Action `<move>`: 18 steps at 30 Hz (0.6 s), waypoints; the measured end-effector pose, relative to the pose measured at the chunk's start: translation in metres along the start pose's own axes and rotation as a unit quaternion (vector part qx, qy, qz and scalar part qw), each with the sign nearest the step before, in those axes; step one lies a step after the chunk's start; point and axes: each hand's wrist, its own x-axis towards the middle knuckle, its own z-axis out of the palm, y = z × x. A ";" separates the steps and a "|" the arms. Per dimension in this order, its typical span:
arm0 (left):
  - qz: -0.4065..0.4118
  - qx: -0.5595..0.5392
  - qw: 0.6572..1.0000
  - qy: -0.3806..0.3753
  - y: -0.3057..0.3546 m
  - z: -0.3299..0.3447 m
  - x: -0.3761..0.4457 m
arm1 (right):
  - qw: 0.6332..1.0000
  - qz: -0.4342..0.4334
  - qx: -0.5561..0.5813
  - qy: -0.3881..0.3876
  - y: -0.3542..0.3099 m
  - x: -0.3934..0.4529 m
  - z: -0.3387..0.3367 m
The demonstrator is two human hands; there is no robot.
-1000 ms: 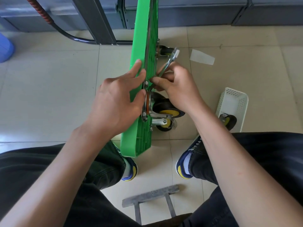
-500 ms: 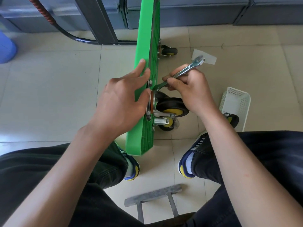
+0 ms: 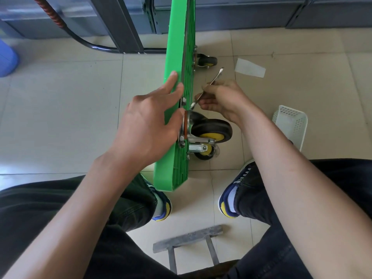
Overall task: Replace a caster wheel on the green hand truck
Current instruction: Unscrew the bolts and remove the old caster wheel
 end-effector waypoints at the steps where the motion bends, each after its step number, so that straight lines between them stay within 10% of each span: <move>1: 0.000 0.002 1.000 0.000 0.000 0.000 0.000 | 1.000 0.017 0.002 -0.004 0.000 0.004 -0.001; 18: 0.005 0.010 1.000 0.002 0.000 0.000 0.000 | 0.994 0.102 0.007 -0.040 0.007 0.017 0.003</move>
